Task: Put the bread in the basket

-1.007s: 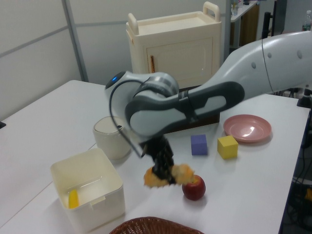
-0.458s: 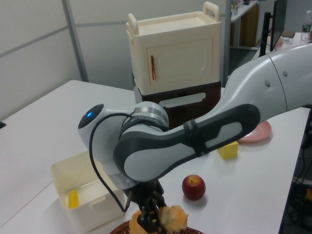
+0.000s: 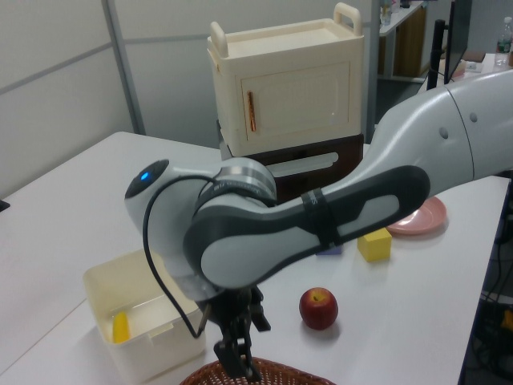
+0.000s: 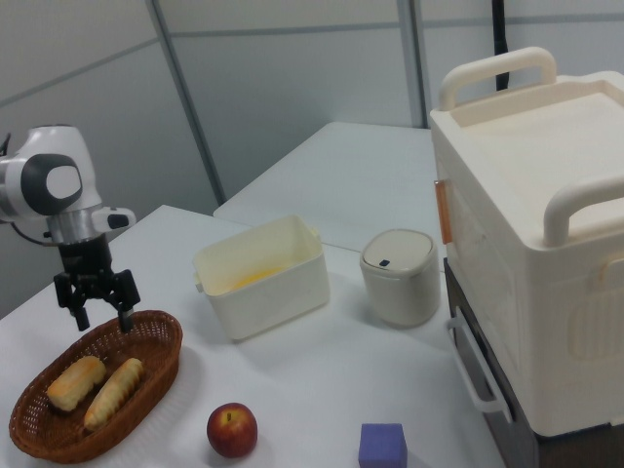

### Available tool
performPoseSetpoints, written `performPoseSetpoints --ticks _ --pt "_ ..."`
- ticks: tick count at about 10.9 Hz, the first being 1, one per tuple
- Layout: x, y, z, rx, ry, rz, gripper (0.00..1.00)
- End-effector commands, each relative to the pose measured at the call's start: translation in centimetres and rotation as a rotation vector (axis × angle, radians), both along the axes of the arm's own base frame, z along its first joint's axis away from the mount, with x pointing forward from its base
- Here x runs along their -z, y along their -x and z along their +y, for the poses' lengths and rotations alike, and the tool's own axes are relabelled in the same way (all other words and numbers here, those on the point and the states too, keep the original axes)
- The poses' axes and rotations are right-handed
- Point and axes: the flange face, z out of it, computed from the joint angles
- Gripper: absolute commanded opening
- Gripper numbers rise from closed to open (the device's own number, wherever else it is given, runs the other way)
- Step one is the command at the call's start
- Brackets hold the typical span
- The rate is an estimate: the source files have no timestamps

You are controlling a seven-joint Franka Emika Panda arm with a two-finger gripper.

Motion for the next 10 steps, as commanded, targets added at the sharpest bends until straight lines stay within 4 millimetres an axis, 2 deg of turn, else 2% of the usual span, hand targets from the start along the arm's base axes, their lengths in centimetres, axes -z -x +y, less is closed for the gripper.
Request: performPoseSetpoints --ticks 1,2,3,6,8,9,10 --pt "-1.3 -2.8 -6.5 0.114 0.000 -0.004 1.00" --pt "-1.5 -3.8 -9.1 0.153 0.018 -0.014 1.00" --pt "-3.1 -4.2 -12.1 0.194 0.040 -0.036 1.00" --pt "-9.7 -4.4 -23.7 0.350 0.076 -0.134 1.00" --pt "-12.3 -4.0 -29.0 0.413 0.077 -0.187 1.00" --pt "-12.7 -4.0 -30.7 0.437 0.058 -0.193 1.00" --pt "-13.2 -4.0 -31.5 0.453 0.050 -0.215 1.00"
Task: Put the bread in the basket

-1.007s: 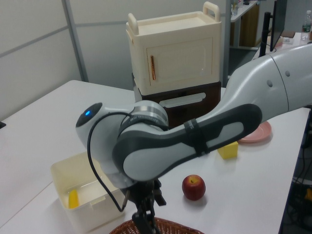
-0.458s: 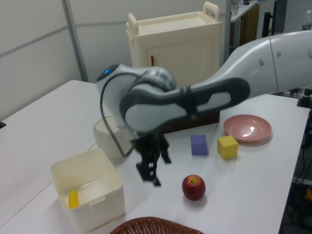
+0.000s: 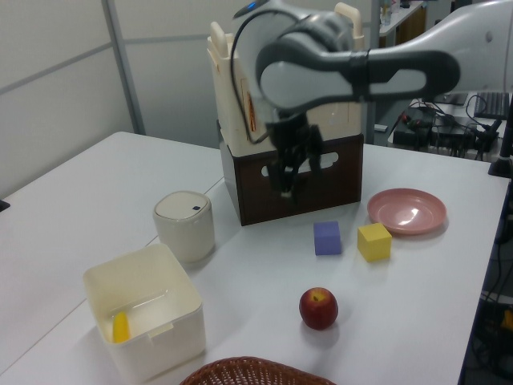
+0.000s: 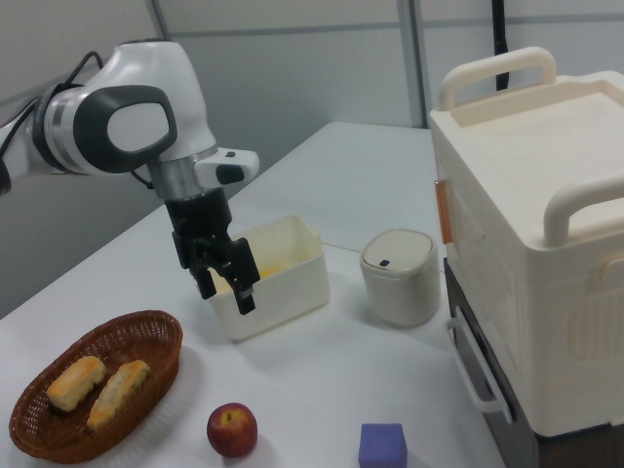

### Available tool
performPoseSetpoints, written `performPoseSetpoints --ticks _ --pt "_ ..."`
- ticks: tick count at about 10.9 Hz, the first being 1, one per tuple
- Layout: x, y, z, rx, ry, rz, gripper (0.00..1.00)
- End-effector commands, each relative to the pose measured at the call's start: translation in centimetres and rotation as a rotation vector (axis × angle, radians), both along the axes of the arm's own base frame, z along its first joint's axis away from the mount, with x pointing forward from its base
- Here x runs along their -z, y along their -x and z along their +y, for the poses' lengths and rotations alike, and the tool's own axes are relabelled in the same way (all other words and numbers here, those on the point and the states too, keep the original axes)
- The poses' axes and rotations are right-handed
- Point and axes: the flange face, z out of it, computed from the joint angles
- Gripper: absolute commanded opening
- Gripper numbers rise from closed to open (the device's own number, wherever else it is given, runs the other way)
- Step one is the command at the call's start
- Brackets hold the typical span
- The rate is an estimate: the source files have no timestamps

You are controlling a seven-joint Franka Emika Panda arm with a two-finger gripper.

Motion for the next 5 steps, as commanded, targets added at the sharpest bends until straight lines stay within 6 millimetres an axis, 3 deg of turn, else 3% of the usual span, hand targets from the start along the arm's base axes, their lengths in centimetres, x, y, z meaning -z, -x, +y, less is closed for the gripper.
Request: performPoseSetpoints --ticks 1,3,5 --pt "-2.1 1.3 -2.7 0.033 -0.017 -0.045 1.00" --pt "-2.9 1.8 -4.7 0.069 -0.031 -0.062 1.00" --pt "-3.1 1.7 -4.7 0.073 -0.050 -0.078 1.00"
